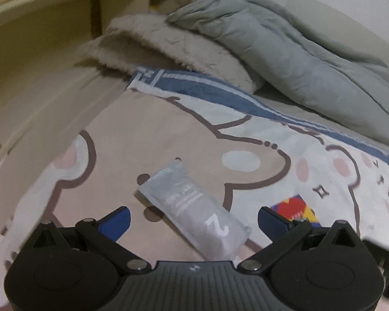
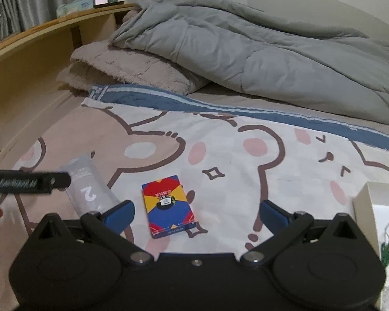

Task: Organize objects
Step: 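Move the left gripper to the grey packet while the right approaches the card box, then grasp the grey packet with the left gripper while the right grasps the card box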

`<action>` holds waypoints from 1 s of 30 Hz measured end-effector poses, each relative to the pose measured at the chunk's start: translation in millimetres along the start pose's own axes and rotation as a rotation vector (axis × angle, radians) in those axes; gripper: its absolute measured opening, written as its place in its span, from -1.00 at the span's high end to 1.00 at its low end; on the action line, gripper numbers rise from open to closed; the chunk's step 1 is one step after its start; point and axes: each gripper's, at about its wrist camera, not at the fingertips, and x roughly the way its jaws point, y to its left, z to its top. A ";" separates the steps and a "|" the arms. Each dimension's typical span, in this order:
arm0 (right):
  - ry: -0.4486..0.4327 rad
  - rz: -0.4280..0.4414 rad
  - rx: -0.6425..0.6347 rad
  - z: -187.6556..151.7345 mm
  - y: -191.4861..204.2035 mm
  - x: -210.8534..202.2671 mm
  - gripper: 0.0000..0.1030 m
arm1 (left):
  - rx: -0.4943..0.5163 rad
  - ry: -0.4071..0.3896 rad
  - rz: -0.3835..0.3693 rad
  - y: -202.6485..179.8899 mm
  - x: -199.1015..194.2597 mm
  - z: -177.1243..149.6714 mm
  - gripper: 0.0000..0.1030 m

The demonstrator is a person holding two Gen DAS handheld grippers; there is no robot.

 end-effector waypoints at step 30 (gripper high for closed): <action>0.112 0.069 -0.136 -23.8 22.0 105.7 -0.67 | 0.118 0.146 0.163 -19.1 91.5 -7.6 -1.00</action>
